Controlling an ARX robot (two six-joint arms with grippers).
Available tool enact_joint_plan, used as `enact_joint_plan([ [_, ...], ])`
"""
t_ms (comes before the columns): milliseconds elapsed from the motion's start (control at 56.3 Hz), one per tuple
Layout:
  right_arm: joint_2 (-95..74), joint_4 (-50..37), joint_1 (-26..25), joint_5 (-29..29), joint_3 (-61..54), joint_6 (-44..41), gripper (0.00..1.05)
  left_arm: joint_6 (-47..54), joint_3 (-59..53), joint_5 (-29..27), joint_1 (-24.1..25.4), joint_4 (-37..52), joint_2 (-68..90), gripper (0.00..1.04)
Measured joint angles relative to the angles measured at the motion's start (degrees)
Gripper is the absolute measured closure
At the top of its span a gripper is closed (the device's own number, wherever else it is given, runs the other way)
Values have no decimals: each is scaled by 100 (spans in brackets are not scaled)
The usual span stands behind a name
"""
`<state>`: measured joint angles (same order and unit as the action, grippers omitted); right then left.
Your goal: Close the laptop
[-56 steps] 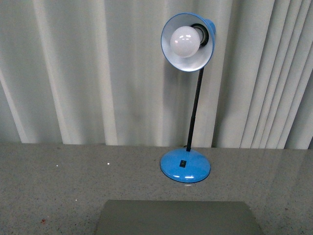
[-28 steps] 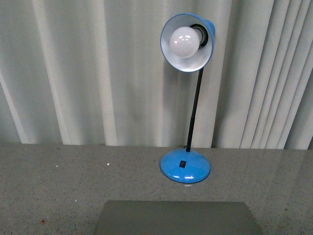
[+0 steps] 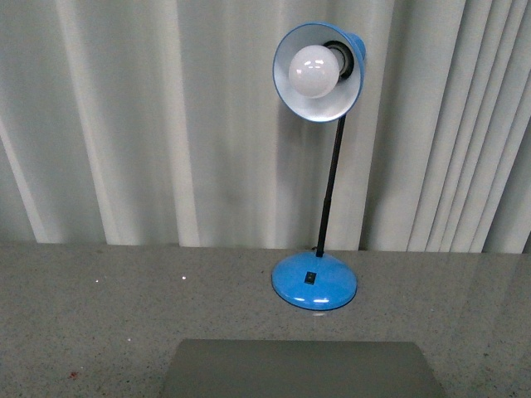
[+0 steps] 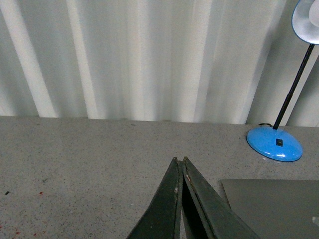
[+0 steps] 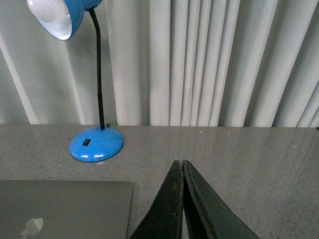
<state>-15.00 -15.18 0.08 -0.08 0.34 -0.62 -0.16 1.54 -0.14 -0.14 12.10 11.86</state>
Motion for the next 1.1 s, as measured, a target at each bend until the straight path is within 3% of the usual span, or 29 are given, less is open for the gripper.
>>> enact_joint_plan([
  [142, 251, 254, 0, 2, 0, 0, 102, 0, 2, 0, 0, -223, -221, 101],
  [267, 424, 420, 0, 0, 0, 0, 102, 0, 2, 13, 0, -1167, -1027, 101],
  [338, 509, 520, 0, 2, 0, 0, 102, 0, 2, 15, 0, -1178, -1165, 101],
  [409, 1235, 1432, 0, 0, 2, -2, 102, 0, 2, 13, 0, -1202, -1163, 101],
  [658, 1473, 1510, 0, 0, 2, 0, 102, 0, 2, 13, 0, -1207, -1169, 101],
  [746, 1475, 1510, 0, 0, 2, -2, 98, -4, 2, 13, 0, -1207, -1176, 88],
  [1102, 1475, 1510, 0, 0, 2, -2, 31, -4, 2, 13, 0, -1207, -1174, 22],
])
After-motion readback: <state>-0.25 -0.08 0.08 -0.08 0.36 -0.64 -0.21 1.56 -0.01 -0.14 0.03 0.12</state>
